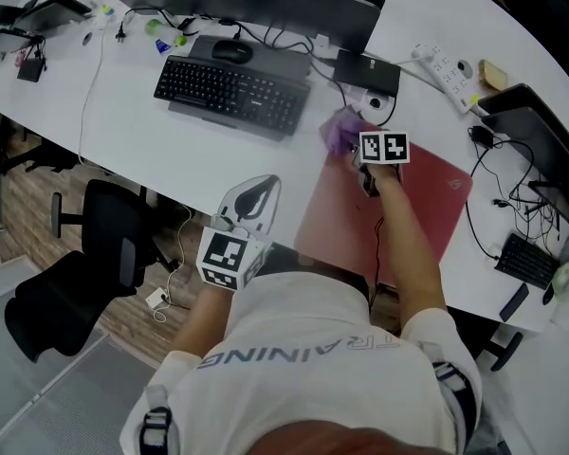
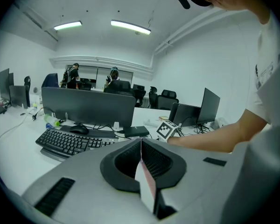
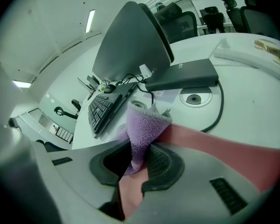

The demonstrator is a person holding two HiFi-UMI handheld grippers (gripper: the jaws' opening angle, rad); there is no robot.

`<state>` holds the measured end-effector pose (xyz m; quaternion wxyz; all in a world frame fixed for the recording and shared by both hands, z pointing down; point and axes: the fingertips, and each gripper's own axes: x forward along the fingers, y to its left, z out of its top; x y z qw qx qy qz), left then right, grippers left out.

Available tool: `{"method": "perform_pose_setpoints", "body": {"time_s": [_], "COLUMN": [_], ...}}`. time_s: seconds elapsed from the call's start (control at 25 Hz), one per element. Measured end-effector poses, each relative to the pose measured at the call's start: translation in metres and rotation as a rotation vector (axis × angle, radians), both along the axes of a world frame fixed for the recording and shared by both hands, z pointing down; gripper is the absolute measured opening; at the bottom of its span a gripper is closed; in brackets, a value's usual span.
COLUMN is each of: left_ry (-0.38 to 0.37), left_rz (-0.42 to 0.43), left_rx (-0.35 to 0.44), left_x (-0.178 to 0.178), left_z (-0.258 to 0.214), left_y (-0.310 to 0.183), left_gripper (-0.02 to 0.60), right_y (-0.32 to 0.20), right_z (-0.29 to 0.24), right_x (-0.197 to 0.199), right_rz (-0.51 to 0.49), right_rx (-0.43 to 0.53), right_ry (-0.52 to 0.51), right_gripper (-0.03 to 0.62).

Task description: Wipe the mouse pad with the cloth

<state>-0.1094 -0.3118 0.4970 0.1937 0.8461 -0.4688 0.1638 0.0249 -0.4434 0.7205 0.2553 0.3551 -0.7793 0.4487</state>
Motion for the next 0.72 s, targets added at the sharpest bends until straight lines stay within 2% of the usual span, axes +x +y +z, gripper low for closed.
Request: {"method": "perform_pose_setpoints", "body": {"time_s": [0.72], "left_ry": [-0.007], "left_rz": [0.034], "left_rx": [0.016], "left_x": [0.099], "left_z": [-0.013], "left_y": [0.025], "left_gripper": [0.032], "right_y": [0.034], "right_z": [-0.002], "right_x": [0.142], "right_rz": [0.111], "right_rx": [0.0], "right_ry": [0.04], "right_gripper": [0.087]}}
